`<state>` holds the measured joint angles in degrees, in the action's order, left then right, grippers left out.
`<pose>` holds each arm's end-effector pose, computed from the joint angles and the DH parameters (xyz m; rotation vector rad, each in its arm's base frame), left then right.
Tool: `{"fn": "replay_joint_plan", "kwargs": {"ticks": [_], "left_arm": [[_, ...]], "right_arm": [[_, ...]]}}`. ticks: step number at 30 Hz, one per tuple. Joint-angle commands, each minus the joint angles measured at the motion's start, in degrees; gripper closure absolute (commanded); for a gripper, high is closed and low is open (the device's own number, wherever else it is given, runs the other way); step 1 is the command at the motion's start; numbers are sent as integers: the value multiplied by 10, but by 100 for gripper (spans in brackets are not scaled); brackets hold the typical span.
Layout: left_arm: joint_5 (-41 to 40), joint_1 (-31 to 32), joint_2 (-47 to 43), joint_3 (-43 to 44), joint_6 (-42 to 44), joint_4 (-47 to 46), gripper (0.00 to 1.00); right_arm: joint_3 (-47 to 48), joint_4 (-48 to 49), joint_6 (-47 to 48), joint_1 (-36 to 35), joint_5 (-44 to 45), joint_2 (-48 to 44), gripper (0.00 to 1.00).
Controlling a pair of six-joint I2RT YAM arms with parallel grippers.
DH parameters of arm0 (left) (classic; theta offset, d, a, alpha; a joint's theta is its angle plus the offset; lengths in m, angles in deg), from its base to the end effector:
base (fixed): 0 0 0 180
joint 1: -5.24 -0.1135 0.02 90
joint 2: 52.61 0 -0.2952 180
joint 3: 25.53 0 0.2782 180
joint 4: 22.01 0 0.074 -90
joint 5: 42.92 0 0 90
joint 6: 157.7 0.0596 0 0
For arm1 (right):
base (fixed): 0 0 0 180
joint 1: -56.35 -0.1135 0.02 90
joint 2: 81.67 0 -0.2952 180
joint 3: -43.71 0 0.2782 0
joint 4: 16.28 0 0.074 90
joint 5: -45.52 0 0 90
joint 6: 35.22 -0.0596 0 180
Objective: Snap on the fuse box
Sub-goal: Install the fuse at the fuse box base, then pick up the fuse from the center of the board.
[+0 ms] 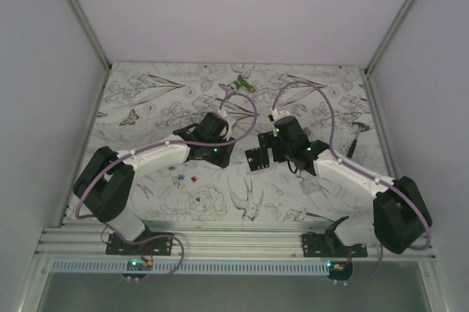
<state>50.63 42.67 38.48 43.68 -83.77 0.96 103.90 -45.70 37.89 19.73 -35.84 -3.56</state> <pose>0.2983 -0.2329 0.2108 0.4780 2.3666 -0.5186 0.2573 0.1801 0.2190 -0.3414 2.3763 0.2600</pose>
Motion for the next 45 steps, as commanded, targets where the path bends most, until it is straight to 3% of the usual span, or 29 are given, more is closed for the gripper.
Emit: {"fn": "replay_joint_plan", "kwargs": {"ticks": [1,4,12,29,45], "left_arm": [[-38,19,39,27,98,24,50],[-39,30,64,44,128,24,55],[-41,48,121,74,155,26,58],[-22,40,134,76,156,55,58],[-18,38,167,98,153,83,66]], "right_arm": [[-25,43,3,21,20,-41,5],[-40,48,2,32,20,-55,0],[-52,48,5,42,19,-68,0],[-48,49,8,46,13,-58,0],[-53,46,8,46,13,-67,0]]}}
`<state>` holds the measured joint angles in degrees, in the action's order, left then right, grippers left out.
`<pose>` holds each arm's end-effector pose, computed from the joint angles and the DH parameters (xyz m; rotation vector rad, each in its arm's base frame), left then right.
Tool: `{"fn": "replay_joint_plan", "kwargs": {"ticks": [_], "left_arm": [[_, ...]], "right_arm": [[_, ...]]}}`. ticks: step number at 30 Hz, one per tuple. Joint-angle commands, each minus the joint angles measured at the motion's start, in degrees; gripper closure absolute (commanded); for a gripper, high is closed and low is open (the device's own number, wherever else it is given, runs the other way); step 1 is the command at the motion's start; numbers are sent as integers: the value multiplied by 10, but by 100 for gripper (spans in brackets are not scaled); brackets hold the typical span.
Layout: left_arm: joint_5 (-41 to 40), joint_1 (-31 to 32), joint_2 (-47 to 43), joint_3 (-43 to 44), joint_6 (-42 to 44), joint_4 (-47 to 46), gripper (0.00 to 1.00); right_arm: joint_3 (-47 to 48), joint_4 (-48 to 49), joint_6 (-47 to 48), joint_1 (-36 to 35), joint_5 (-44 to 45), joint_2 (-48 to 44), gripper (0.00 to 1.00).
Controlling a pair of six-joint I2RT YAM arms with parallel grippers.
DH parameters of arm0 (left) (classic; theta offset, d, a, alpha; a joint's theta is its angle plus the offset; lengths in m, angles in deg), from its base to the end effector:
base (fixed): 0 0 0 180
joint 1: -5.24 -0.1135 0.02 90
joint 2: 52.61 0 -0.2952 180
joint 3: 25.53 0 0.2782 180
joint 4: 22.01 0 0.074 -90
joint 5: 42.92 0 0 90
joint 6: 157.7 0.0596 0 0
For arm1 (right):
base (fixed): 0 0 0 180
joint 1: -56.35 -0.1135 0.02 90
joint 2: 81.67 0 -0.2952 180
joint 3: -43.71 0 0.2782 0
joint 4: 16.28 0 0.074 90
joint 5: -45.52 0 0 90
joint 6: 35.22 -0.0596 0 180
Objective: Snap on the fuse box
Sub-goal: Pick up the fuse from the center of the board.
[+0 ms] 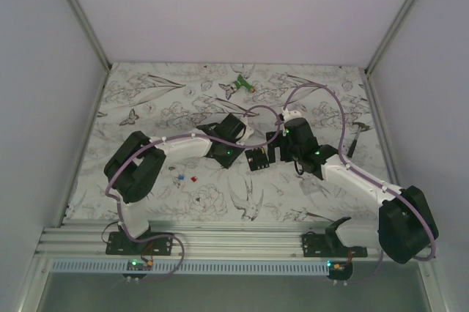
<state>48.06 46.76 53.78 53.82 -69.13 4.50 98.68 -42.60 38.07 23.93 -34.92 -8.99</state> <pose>0.3216 -0.2861 0.1628 0.8761 2.3803 -0.3259 0.2523 0.1485 0.2184 -0.2372 2.3257 0.2343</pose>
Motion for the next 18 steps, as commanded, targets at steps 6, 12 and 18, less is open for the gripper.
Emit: {"fn": "replay_joint_plan", "kwargs": {"ticks": [6,12,18], "left_arm": [[12,-3,-10,-12,9,61,62],[15,-3,-10,-9,13,73,62],[19,-3,13,5,12,75,64]], "right_arm": [[-2,13,5,4,4,-16,0],[-3,13,5,4,4,-18,0],[-5,13,4,4,4,-17,0]]}}
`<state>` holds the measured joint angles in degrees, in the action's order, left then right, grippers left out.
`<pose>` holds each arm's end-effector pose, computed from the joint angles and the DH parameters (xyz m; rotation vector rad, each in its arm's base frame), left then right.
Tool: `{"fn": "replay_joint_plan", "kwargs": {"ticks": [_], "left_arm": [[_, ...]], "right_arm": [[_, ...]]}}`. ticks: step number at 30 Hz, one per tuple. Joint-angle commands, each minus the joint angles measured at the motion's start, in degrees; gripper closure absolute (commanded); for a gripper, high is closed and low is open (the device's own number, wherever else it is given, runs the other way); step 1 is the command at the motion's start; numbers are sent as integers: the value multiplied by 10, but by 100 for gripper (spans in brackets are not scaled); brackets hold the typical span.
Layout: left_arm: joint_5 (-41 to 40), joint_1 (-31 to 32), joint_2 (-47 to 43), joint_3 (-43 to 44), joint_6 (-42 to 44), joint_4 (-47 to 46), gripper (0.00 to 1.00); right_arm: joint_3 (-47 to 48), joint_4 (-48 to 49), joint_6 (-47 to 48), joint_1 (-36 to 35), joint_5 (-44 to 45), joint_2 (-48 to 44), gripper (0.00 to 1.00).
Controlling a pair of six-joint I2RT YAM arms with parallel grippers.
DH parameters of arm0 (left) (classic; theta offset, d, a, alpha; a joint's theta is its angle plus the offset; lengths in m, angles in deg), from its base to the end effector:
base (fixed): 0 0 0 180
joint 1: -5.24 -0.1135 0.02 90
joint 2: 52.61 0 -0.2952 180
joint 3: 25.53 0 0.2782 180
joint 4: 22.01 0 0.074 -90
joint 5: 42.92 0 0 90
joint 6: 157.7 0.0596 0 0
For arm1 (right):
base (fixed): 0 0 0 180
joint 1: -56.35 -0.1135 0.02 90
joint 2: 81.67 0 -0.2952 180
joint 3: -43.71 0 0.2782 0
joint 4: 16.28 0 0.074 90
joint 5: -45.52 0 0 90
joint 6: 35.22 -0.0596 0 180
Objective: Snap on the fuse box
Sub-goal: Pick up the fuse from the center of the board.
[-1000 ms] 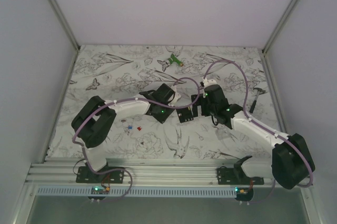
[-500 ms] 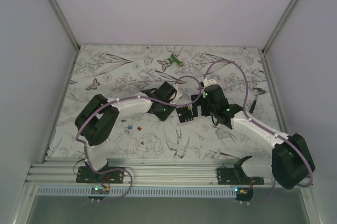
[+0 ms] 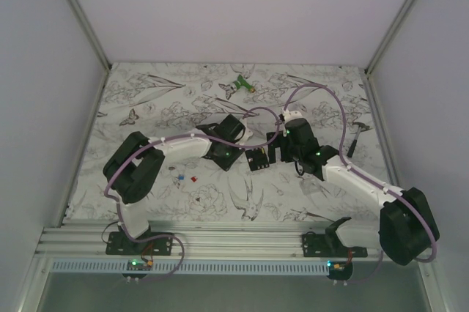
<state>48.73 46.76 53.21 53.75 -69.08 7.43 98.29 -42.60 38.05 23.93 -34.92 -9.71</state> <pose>0.3164 -0.2824 0.1625 0.8962 2.4198 -0.3233 0.2502 0.1472 0.2194 -0.2356 2.3204 0.2372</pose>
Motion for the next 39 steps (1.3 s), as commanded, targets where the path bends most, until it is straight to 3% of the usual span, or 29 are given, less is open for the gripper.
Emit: {"fn": "replay_joint_plan", "kwargs": {"ticks": [1,10,22,29,39], "left_arm": [[12,-3,24,10,11,46,64],[17,-4,20,21,-4,57,71],[10,-4,-38,27,-108,43,78],[-20,-17,-87,18,-246,33,79],[-48,-17,-172,-27,-434,-26,79]], "right_arm": [[-1,12,4,4,2,-8,0],[-5,17,3,4,-11,-17,0],[-47,111,-41,3,-111,-24,0],[-96,233,-74,-31,-158,-29,1],[-182,493,-115,-100,-149,-22,7]]}}
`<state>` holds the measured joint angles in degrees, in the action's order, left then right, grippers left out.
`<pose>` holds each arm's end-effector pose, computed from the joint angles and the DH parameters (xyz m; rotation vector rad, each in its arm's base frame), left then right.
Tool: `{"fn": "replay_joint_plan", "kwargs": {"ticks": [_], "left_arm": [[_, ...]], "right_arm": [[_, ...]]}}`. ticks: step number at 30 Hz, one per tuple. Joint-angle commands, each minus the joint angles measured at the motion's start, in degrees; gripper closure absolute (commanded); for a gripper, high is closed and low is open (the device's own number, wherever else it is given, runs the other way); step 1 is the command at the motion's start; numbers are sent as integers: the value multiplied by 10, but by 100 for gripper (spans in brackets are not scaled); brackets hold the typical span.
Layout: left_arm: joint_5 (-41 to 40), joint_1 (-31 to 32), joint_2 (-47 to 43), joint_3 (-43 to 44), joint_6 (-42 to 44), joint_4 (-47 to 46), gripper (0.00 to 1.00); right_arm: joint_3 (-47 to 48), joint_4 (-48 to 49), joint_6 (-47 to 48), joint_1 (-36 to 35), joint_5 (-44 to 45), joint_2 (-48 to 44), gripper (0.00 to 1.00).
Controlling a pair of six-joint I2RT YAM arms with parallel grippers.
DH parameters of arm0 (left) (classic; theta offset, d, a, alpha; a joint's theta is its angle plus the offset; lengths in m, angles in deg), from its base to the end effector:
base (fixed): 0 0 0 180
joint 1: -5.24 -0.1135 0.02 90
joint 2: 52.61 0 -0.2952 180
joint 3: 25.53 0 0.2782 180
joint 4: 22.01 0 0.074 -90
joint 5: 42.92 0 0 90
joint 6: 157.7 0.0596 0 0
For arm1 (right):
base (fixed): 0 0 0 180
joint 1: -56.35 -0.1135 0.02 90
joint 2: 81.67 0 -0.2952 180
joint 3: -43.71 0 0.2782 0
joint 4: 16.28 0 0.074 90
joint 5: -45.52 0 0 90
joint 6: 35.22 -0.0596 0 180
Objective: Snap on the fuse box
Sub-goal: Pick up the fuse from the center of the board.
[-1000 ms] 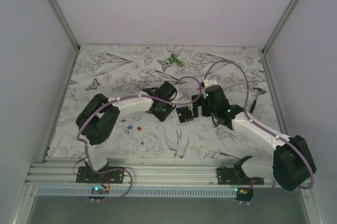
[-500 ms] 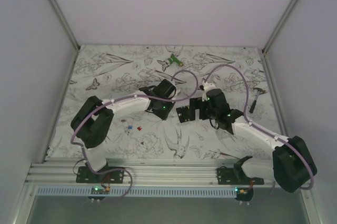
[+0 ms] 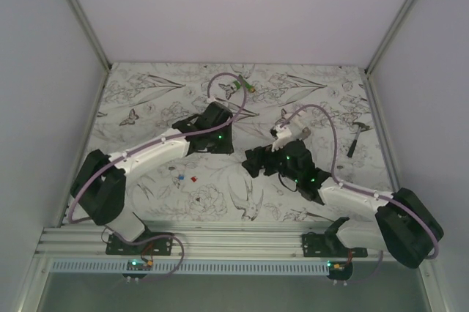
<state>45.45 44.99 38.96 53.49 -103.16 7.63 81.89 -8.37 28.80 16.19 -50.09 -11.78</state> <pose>0.3076 -0.2536 0.2584 0.0745 2.3910 -0.6201 0.2081 0.1832 0.1907 -0.3231 2.0590 0.8265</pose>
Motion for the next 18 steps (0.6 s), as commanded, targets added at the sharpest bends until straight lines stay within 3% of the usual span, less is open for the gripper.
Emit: {"fn": "replay_joint_plan", "kwargs": {"ticks": [1,11,18], "left_arm": [[-15,2,-38,-28,-102,-35,79],[-7,18,-93,-59,-151,-82,79],[1,23,-108,-71,-165,-96,78]], "right_arm": [[-24,173,-24,-27,5,3,9],[-20,321,-23,-74,19,77,30],[-15,350,-13,-80,44,95,47]]}}
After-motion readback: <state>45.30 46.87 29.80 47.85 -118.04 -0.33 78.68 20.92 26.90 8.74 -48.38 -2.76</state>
